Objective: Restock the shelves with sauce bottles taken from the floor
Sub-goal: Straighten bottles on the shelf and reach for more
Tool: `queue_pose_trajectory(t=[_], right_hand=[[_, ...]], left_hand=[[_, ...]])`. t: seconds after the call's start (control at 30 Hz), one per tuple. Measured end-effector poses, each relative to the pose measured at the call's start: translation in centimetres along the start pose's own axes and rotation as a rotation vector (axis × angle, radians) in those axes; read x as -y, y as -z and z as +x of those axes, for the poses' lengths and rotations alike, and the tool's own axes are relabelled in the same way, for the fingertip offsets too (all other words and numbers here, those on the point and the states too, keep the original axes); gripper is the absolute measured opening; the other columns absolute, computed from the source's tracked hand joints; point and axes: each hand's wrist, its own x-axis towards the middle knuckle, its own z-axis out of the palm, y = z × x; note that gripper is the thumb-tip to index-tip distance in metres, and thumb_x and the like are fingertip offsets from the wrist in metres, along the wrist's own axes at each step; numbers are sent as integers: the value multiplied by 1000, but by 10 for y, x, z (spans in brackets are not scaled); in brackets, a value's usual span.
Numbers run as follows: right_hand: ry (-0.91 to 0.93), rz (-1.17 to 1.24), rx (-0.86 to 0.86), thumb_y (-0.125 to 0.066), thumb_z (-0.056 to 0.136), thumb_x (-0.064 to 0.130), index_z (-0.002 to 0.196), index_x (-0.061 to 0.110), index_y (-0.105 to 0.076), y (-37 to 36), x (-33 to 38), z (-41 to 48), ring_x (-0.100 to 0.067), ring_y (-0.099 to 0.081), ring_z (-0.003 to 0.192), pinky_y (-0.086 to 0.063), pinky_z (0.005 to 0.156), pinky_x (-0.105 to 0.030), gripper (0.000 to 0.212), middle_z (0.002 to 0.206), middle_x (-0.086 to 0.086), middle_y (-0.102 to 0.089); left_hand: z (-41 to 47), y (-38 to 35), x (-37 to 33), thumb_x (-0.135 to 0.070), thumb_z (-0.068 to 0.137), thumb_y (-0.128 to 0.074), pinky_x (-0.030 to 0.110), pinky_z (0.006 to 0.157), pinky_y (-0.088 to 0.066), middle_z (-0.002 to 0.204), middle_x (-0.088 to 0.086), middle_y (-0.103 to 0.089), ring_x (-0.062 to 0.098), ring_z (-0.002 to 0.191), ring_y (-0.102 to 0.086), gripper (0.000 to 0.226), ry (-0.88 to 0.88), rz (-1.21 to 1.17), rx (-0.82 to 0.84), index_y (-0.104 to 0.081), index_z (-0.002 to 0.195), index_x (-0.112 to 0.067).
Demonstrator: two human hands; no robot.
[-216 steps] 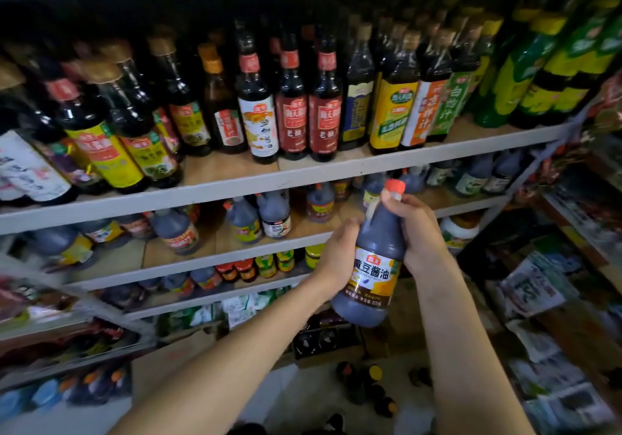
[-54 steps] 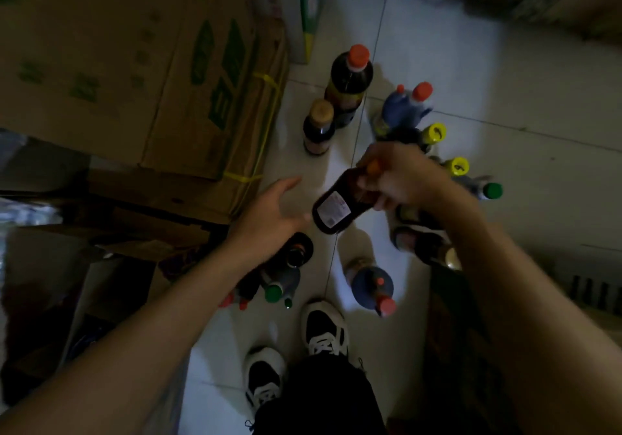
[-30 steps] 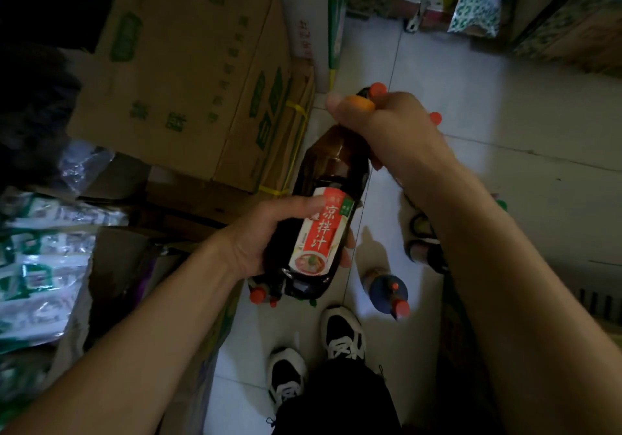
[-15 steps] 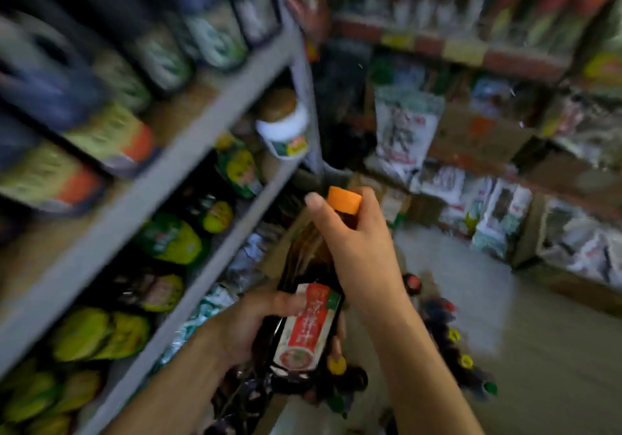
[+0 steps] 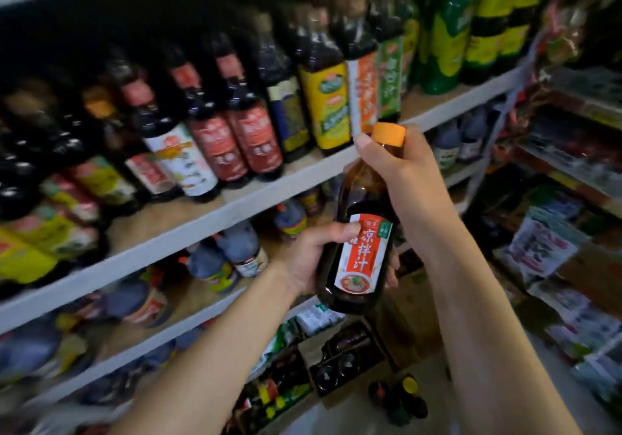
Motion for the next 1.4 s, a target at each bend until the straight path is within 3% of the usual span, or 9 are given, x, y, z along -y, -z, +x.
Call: queue_pose_trajectory(t=[0.3, 0.43, 0.57, 0.7, 0.93, 1.03, 1.17, 1.3, 1.4], right_hand=[[4, -19, 73, -68, 77, 43, 80, 25, -54, -174, 44, -79, -7, -58, 58, -47, 60, -30, 24, 63, 14, -58], [0, -44, 147, -68, 79, 40, 89, 19, -60, -227, 70, -116, -25, -67, 75, -54, 78, -51, 25, 78, 0, -66], [9, -59, 191, -66, 77, 45, 102, 10, -59, -262, 91, -147, -42, -66, 91, -53, 82, -56, 44, 88, -10, -65], [1, -94, 200, -65, 76, 44, 103, 6, -57, -279, 101, -167, -31, -64, 78, -53, 78, -52, 47, 87, -11, -62], [-3, -106, 185, -66, 81, 40, 101, 10, -60, -290, 106, -183, -41, -66, 94, -53, 86, -54, 37, 89, -11, -65], [5, -104, 192, -66, 82, 39, 91, 16, -60, -290, 107, -183, -32, -66, 78, -55, 84, -53, 26, 83, -6, -64], [80, -73, 163, -66, 86, 36, 84, 22, -56, -287, 106, -178, -16, -64, 74, -55, 77, -45, 17, 80, -1, -64], [304, -177, 203, -65, 92, 30, 87, 24, -51, -284, 108, -162, 2, -51, 58, -43, 56, -15, 16, 72, 8, -53], [311, -202, 269, -64, 95, 33, 94, 22, -51, -280, 107, -140, -3, -56, 68, -47, 65, -20, 16, 79, 4, -56]], left_hand=[[-191, 24, -11, -41, 48, -89, 41, 76, -56, 92, 24, -70, 37, 78, -69, 70, -181, -45, -234, -71, 99, 3], [-257, 23, -16, -43, 51, -87, 44, 81, -51, 97, 28, -66, 39, 83, -66, 75, -248, -49, -293, -67, 104, 6], [-302, 19, -17, -43, 60, -82, 44, 81, -53, 95, 25, -70, 39, 82, -69, 63, -318, -67, -269, -72, 102, 2], [-326, 14, -14, -44, 64, -78, 42, 79, -54, 95, 22, -71, 37, 82, -69, 59, -352, -61, -247, -71, 102, 1], [-345, 11, -9, -45, 69, -74, 45, 83, -49, 98, 26, -66, 39, 83, -67, 60, -364, -46, -225, -66, 103, 5], [-348, 11, -11, -43, 76, -68, 44, 85, -51, 101, 24, -69, 39, 87, -68, 55, -367, -28, -216, -68, 105, 3], [-352, 13, -22, -33, 85, -62, 33, 77, -57, 99, 11, -76, 26, 91, -73, 25, -424, 185, -421, -78, 98, -20], [-348, 20, -47, -40, 79, -74, 36, 90, -55, 107, -6, -74, 11, 101, -69, 25, -504, 740, -761, -67, 103, -37], [-336, 30, -67, -32, 80, -77, 41, 91, -55, 108, -9, -73, 8, 100, -69, 32, -443, 877, -805, -66, 110, -32]])
